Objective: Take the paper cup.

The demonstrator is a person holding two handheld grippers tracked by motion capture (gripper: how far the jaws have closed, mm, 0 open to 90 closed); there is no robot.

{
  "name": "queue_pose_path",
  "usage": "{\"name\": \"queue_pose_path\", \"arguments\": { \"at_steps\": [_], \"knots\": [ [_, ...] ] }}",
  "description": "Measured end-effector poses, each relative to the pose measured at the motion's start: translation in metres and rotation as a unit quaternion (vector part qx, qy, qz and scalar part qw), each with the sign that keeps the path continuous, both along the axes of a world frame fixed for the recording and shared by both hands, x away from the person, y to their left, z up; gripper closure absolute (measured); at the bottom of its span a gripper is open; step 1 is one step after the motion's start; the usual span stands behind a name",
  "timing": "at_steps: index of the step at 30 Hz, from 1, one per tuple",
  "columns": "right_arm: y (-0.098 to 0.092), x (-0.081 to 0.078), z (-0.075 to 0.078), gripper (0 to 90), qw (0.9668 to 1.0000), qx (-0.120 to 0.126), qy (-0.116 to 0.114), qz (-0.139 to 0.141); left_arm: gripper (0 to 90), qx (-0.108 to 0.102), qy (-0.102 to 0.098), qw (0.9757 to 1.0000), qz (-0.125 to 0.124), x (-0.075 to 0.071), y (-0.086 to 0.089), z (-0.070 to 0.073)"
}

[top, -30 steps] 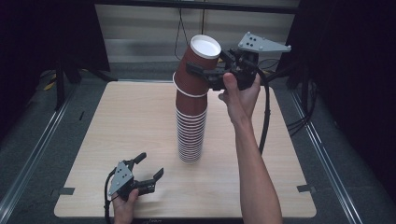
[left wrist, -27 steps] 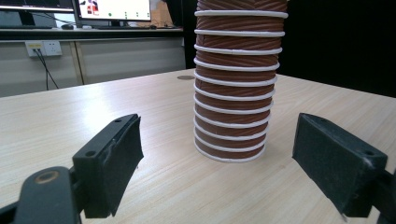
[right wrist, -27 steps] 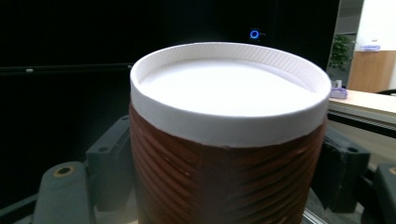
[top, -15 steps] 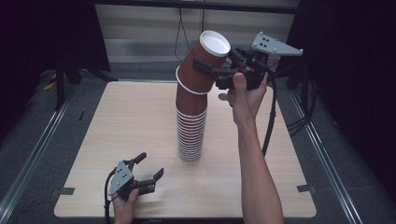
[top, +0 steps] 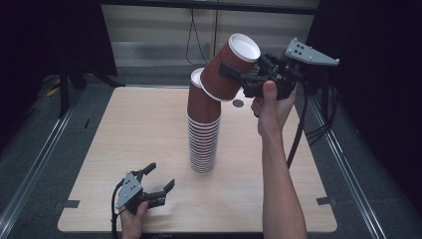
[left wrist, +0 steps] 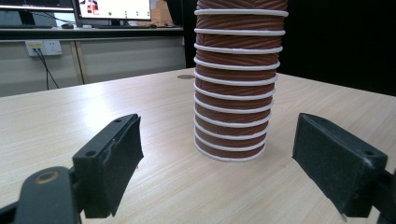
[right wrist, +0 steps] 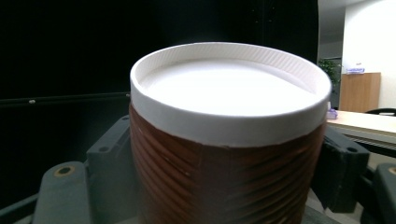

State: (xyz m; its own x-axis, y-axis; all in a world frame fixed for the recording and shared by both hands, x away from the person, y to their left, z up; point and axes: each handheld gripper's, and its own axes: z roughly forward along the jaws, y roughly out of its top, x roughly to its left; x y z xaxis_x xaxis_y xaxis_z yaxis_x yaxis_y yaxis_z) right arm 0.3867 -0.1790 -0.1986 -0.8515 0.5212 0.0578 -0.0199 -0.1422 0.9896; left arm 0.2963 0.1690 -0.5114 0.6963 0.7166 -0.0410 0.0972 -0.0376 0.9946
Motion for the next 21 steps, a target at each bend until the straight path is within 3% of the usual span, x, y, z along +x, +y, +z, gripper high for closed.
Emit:
{"name": "queue_pose_path", "arguments": {
  "at_steps": [17,21],
  "knots": [
    [-0.039,-0.019,-0.005,21.1,0.9995,0.008,-0.001,-0.031,15.5,0.003,-0.001,1.0000,0.003,0.000,0.000,0.000],
    [-0.047,-0.021,-0.011,21.1,0.9990,-0.003,0.008,-0.043,15.5,0.001,0.002,1.0000,0.000,0.001,0.000,0.000]
  ]
}}
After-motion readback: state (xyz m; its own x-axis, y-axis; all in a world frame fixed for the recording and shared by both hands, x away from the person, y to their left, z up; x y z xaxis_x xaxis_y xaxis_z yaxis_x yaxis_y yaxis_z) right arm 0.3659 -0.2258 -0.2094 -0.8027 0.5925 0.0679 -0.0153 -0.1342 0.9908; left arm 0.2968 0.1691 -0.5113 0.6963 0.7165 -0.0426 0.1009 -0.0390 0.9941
